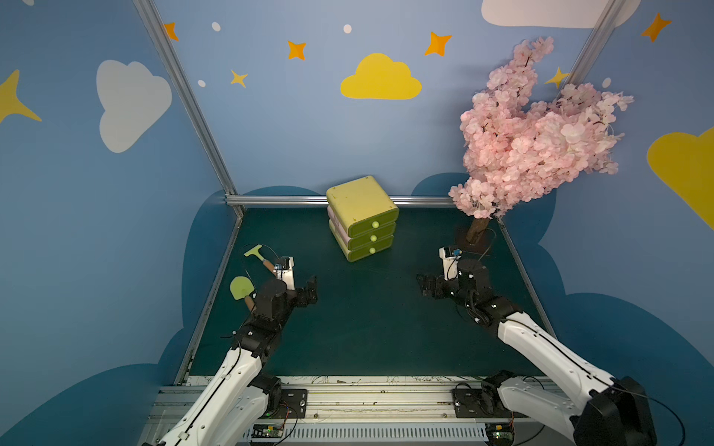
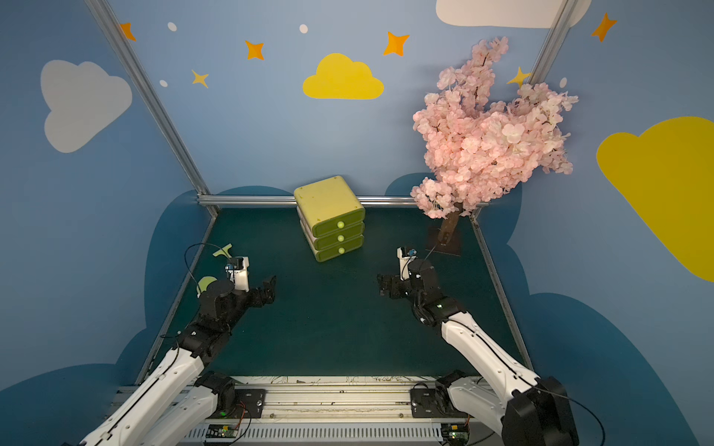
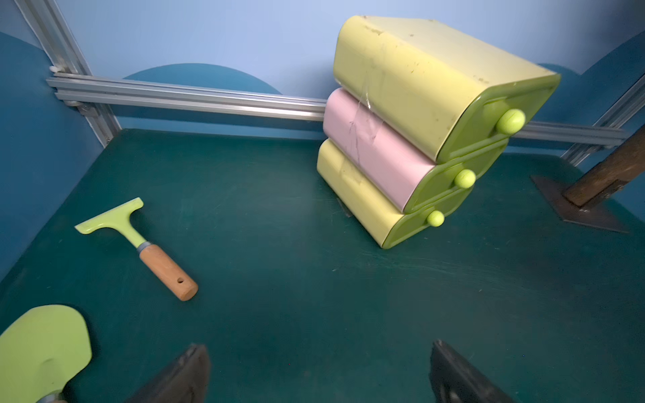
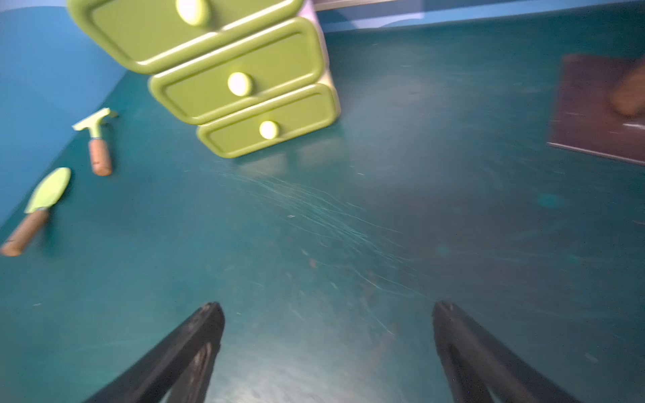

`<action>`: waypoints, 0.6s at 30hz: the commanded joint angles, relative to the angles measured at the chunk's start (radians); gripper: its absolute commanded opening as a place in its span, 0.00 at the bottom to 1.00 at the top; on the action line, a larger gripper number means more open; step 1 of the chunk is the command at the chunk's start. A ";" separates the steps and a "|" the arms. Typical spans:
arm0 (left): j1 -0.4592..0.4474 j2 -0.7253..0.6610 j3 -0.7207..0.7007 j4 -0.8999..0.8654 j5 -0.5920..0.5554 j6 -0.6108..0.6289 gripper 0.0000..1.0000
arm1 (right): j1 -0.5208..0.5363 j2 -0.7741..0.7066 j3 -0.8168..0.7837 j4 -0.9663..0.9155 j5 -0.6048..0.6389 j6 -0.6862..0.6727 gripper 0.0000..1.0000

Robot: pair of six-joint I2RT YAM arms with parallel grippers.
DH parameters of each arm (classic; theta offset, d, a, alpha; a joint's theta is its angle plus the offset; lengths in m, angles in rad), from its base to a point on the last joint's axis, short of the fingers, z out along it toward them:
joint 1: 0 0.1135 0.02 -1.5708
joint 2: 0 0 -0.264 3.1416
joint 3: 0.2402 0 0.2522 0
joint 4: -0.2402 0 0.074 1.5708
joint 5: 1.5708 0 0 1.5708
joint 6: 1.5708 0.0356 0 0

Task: Place the wired earphones into the drawer by color
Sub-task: Reset both arms

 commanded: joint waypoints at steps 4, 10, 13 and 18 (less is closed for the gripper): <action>0.002 0.037 -0.021 0.127 -0.070 0.150 1.00 | -0.048 -0.119 -0.088 -0.063 0.169 -0.068 0.99; 0.080 0.137 -0.053 0.261 -0.034 0.194 1.00 | -0.076 -0.160 -0.174 0.062 0.236 -0.108 0.98; 0.163 0.196 -0.079 0.346 0.052 0.178 1.00 | -0.107 -0.168 -0.223 0.163 0.206 -0.123 0.99; 0.288 0.395 -0.103 0.541 0.156 0.143 1.00 | -0.165 -0.143 -0.220 0.197 0.181 -0.138 0.99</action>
